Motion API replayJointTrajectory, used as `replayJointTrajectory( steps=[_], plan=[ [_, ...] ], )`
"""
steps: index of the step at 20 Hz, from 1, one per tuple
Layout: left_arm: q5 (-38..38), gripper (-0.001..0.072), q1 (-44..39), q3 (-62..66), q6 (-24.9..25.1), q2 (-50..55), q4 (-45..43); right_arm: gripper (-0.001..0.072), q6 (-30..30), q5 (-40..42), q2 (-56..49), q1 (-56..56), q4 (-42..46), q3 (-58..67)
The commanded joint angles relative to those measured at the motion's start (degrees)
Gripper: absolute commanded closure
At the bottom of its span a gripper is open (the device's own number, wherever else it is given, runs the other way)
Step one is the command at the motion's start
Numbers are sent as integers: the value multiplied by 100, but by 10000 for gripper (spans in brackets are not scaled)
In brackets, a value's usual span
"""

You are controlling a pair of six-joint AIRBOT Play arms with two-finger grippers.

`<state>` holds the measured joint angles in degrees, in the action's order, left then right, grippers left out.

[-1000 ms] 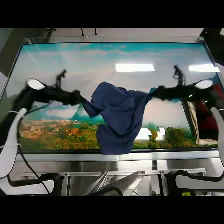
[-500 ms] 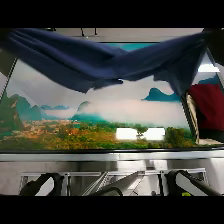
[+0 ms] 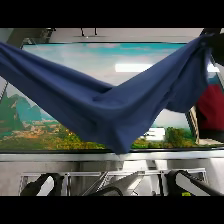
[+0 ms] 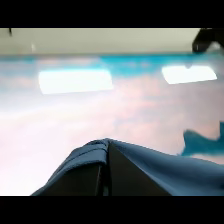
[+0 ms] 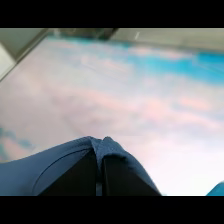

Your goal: Fold the shirts.

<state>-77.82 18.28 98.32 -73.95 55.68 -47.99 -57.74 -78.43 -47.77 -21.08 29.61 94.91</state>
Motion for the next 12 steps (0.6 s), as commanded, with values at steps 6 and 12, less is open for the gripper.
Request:
replayJointTrajectory(
  steps=[6,12],
  plan=[
    [584,697,-1368,-2590,763,1950,-55,691,841,114,-2337,1056,-131,-2562],
    [638,697,-1471,-2621,815,3342,-39,338,850,1095,-3259,684,-129,-2404]
  ],
)
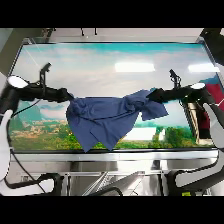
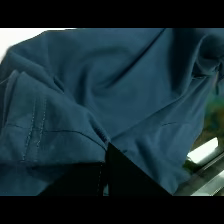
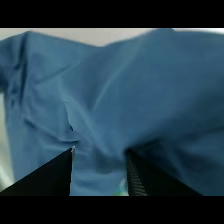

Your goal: Fold the shirts.

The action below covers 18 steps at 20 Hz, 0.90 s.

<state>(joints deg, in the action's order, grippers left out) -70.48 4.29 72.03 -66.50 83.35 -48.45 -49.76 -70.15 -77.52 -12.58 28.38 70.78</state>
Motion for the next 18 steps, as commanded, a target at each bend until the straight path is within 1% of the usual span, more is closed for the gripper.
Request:
replayJointTrajectory(
  steps=[1,3,4,6,7,9,12,15,18],
  plan=[
    [-258,697,-74,149,72,706,9,338,-28,68,-144,-291,4,17],
    [-420,697,-90,372,70,826,7,338,-498,-365,243,-492,424,2],
    [-459,697,-92,494,70,861,7,335,-793,-496,463,-507,885,-52],
    [-549,696,-92,719,66,911,7,296,-1296,-518,879,-367,1541,-404],
    [-557,697,-92,767,66,909,7,277,-1351,-511,1064,-229,1578,-708],
    [-562,696,-92,824,66,905,13,278,-1379,-354,1279,197,1539,-1349],
    [-610,696,-94,824,61,909,13,278,-1419,400,1189,1023,1530,-2114],
    [-656,696,-92,824,61,909,7,279,-1414,907,866,1696,1329,-2216],
    [-754,696,-92,824,66,909,-2,281,-1408,1316,555,2098,1034,-2214]
  ],
)
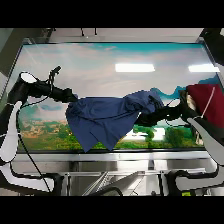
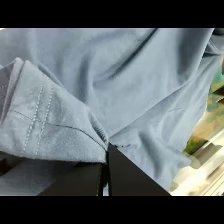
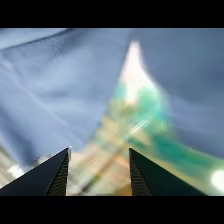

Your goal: Fold the shirts.

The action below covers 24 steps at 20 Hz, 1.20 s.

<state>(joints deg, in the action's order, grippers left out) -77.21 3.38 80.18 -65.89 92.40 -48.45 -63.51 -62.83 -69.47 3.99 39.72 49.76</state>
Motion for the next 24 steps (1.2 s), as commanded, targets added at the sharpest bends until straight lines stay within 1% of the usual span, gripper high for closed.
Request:
replayJointTrajectory(
  steps=[1,3,4,5,6,7,10,11,13,14,15,16,18,19,21,23,24],
  plan=[
    [-83,696,0,9,4,4,-2,284,9,693,-328,507,-188,-107],
    [-85,697,13,9,7,4,-4,296,175,914,-374,511,-387,-105],
    [-83,697,28,9,7,4,-4,462,269,1016,-356,498,-452,-94],
    [-85,696,35,9,7,4,-4,564,385,1054,-339,492,-511,-63],
    [-90,696,42,9,7,4,-7,616,428,1047,-321,492,-549,0],
    [-92,696,52,9,4,4,-4,694,481,997,-262,494,-579,96],
    [-579,697,208,177,-26,-85,48,693,509,457,299,433,-656,684],
    [-815,697,291,372,-133,-212,46,693,498,181,590,337,-656,1008],
    [-1047,697,525,909,-323,-680,85,693,356,-271,1281,-9,-656,1847],
    [-1075,697,669,1255,-385,-979,258,693,291,-407,1652,-260,-656,2369],
    [-1064,697,881,1661,-452,-1329,702,693,197,-479,1978,-527,-656,2907],
    [-988,697,1169,2116,-540,-1690,1331,693,192,-525,2258,-802,-654,3407],
    [-581,697,1895,3034,-575,-2367,2527,693,127,-581,2745,-1388,-654,4376],
    [-358,697,2310,3484,-584,-2688,2796,694,111,-614,2927,-1659,-649,4800],
    [-232,697,3331,4247,-691,-3272,2894,693,114,-660,3204,-2149,-634,5622],
    [-254,697,4328,4339,-748,-3827,2927,694,131,-651,3340,-2411,-509,6343],
    [-236,697,4588,4162,-780,-4044,3071,694,129,-649,3338,-2430,-302,6664]
  ],
)
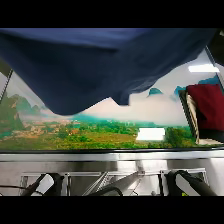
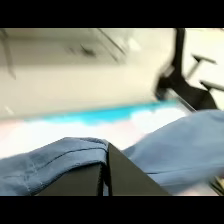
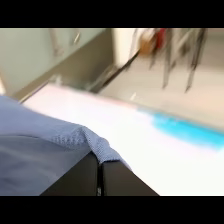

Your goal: Fold the shirts.

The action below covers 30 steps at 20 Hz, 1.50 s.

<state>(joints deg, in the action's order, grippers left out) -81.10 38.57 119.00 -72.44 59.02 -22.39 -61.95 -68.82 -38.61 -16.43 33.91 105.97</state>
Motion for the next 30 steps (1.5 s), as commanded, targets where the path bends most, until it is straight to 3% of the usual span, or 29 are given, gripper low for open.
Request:
replayJointTrajectory(
  steps=[1,4,8,11,14,17,20,24,26,30],
  plan=[
    [98,697,1102,48,-122,-815,748,694,-24,-37,236,-387,472,1268],
    [-234,697,656,-304,-92,-577,608,694,70,-251,-87,-387,501,1329],
    [-264,697,-772,-197,-57,501,-538,694,658,-970,-1504,-275,-975,597],
    [-2,697,-2326,-197,-4,1777,-2365,694,820,-575,-2623,332,52,-2],
    [190,697,-3193,-195,-7,3373,-3423,694,820,195,-3921,667,728,-81],
    [225,697,-3447,-195,-120,4732,-4065,694,793,625,-5101,649,262,-76],
    [485,697,-3445,-195,-111,5388,-4107,694,796,815,-5735,588,-22,-66],
    [367,697,-3394,-195,79,5421,-4105,694,787,160,-5770,334,48,-63],
    [142,697,-3429,-199,81,5418,-4098,695,487,-280,-5772,199,564,-190],
    [345,697,-3471,-761,83,5423,-4109,694,616,-63,-5799,162,837,-750]
  ],
)
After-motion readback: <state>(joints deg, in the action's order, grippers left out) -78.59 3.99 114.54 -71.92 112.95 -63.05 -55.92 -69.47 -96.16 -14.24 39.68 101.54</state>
